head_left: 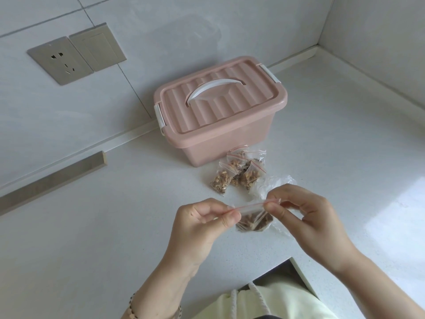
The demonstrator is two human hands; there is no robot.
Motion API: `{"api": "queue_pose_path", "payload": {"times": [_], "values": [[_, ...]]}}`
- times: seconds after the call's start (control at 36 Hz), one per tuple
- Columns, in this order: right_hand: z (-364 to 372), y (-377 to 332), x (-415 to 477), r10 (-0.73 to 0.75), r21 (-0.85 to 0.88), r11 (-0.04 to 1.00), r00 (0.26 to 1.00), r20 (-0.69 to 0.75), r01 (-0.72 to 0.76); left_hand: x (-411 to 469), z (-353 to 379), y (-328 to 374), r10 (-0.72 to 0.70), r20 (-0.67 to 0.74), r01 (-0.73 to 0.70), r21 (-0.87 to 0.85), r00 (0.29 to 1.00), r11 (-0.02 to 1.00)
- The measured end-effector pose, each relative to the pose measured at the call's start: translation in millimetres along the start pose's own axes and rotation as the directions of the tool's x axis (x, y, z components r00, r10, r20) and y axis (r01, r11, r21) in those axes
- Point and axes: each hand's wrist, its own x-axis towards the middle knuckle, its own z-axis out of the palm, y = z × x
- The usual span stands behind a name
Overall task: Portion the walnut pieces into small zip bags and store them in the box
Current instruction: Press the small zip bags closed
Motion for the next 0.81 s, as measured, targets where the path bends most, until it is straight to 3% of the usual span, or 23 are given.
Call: {"api": "queue_pose_path", "payload": {"times": [0.39,0.81], "values": [[1.3,0.1,-0.9,-0.038,0.0,0.999,0.999,0.034,0.038,-1.5,5.2,-2.0,0.217,0.079,-0.224,0.084,0.973,0.971],[2.6,-3.3,-1.5,-0.09,-0.016,0.996,0.993,0.075,0.092,0.5,7.7,-6.7,0.249,0.1,-0.263,0.181,0.963,0.948]]}}
